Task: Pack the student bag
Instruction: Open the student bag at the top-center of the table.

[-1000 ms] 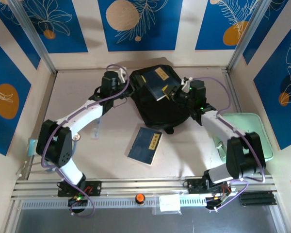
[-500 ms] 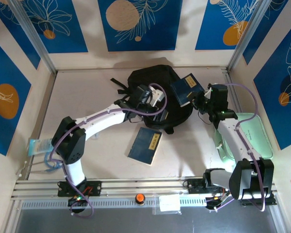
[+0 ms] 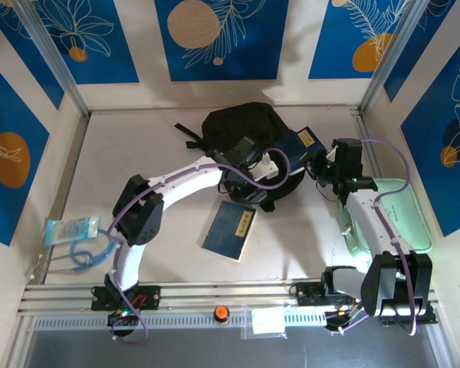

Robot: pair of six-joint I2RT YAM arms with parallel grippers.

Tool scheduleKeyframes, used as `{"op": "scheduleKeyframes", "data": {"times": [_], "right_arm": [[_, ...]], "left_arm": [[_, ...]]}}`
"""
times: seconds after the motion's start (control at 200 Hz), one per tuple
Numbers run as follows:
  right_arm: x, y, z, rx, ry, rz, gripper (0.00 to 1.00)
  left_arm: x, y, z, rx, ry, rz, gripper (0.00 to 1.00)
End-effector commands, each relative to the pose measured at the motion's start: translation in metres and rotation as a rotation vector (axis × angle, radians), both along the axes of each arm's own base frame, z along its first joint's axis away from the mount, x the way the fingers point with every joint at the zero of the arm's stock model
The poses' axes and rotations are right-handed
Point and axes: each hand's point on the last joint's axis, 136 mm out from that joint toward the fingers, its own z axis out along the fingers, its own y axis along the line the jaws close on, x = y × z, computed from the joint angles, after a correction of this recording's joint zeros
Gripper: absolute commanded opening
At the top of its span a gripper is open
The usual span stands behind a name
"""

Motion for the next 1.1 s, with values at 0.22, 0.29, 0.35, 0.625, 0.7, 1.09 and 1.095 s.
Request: {"op": "scheduleKeyframes", "data": {"times": [0.22, 0.29, 0.35, 0.625, 0.7, 1.09, 1.095], "right_arm": [[-0.004, -0.008, 0.002, -0.014, -0.022, -0.019, 0.08], [-0.005, -0.011, 0.002, -0.016, -0.022, -0.027, 0.08], [-0.006, -0.013, 0.002, -0.019, -0.022, -0.033, 0.08], [-0.007, -0.016, 0.003, -0.022, -0.021, -0.046, 0.08], [-0.007, -0.017, 0.002, -0.019, -0.018, -0.050, 0.08], [-0.013, -0.029, 0.013, -0.033, -0.029, -0.085, 0.08], [-0.013, -0.029, 0.013, -0.034, -0.030, -0.087, 0.08]], "left_arm": [[0.000, -0.003, -0.013, 0.111, -0.023, -0.101, 0.31], [-0.006, -0.001, -0.014, 0.120, -0.006, -0.135, 0.32], [-0.011, 0.001, -0.015, 0.130, 0.011, -0.164, 0.35], [-0.012, 0.001, -0.016, 0.143, 0.021, -0.199, 0.38], [-0.005, 0.001, -0.018, 0.158, -0.001, -0.180, 0.32], [0.004, -0.005, 0.017, 0.100, -0.045, -0.139, 0.09], [0.004, -0.006, 0.018, 0.095, -0.047, -0.137, 0.09]]}}
